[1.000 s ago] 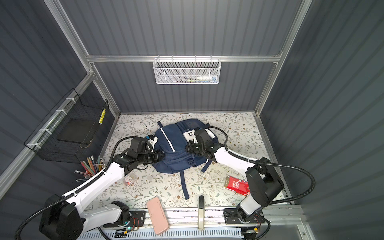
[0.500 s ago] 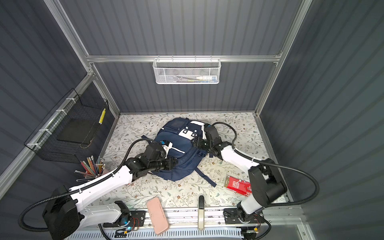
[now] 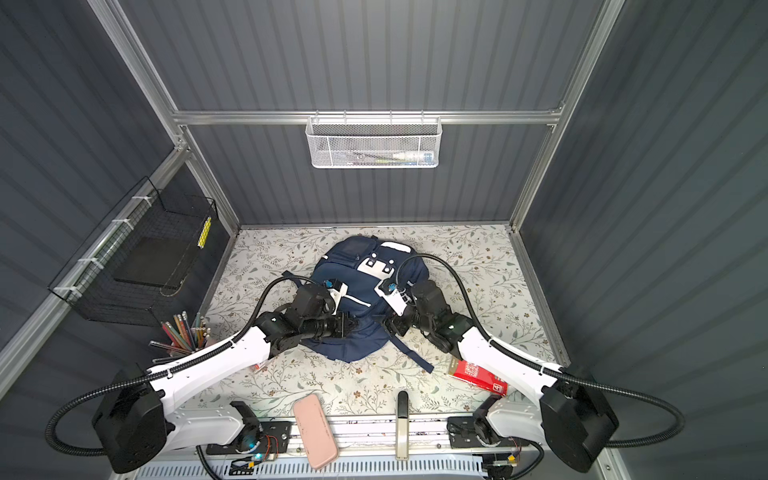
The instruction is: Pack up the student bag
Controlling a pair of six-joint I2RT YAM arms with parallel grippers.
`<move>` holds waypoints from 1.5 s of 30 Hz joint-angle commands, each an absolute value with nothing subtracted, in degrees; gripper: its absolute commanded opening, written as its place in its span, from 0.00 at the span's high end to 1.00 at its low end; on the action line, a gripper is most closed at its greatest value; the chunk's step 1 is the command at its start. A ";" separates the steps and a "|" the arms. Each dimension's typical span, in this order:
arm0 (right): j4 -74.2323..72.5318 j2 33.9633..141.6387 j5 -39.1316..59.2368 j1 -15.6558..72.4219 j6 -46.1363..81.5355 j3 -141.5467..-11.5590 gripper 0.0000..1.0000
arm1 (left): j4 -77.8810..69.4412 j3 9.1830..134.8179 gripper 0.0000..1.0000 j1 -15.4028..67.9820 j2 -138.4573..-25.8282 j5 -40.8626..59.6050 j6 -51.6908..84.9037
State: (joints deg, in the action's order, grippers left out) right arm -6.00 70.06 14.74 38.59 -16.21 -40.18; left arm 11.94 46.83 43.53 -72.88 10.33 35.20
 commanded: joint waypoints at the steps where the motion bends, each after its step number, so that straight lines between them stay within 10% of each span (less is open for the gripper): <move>1: -5.83 71.66 15.84 40.18 -29.31 -41.78 0.20 | 9.27 47.37 1.00 43.86 -71.63 10.70 35.71; 15: -7.78 82.18 10.45 46.14 -39.79 -47.15 0.37 | 9.22 47.77 1.00 43.86 -71.07 10.97 35.95; 20: -7.82 83.29 9.10 46.23 -41.70 -46.84 1.00 | 10.89 47.49 1.00 43.86 -70.58 9.76 35.94; 45: -8.88 77.47 7.48 36.92 -38.59 -39.42 1.00 | 26.62 48.50 1.00 18.86 -61.40 16.79 27.09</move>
